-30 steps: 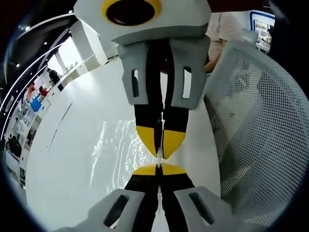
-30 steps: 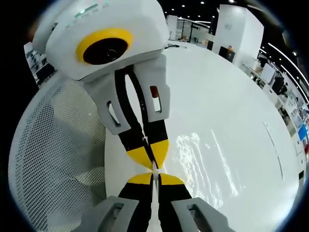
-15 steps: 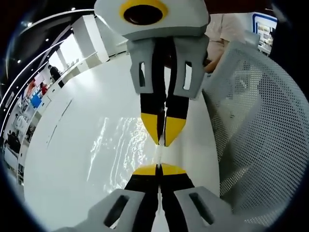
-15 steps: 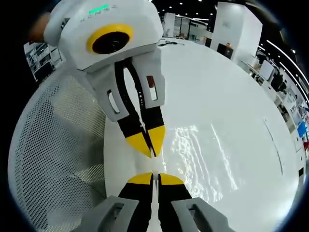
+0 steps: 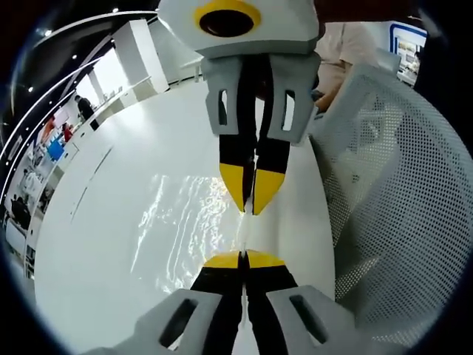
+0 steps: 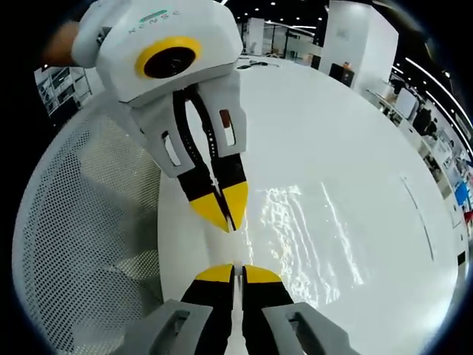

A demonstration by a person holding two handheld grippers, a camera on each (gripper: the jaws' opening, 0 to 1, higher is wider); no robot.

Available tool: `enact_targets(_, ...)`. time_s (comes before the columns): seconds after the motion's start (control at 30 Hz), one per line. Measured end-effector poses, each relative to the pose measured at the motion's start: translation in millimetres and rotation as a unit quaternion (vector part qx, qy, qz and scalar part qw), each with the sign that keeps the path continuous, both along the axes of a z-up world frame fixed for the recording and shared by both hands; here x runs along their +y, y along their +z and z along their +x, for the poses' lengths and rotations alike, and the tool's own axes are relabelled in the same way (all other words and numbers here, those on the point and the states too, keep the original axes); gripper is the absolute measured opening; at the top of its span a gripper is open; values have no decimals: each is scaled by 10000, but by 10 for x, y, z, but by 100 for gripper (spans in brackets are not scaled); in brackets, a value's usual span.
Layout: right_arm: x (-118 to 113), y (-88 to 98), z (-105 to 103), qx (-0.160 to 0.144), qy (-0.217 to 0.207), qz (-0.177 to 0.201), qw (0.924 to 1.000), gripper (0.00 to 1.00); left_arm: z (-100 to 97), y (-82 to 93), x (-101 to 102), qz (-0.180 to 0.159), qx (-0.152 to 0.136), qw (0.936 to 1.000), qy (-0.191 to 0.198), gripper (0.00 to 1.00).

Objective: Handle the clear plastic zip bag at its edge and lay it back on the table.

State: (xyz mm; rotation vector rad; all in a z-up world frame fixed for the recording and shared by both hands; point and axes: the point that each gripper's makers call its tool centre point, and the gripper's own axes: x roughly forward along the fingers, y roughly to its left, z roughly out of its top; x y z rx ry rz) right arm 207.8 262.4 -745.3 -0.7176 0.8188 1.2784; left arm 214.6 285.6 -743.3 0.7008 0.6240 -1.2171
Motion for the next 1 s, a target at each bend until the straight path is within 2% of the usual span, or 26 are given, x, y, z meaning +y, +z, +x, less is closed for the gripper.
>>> enact_targets(1.0,-172,-69,17,-10,-122,-65,9999,0,-9,-29,21,13,119,9998,139,0)
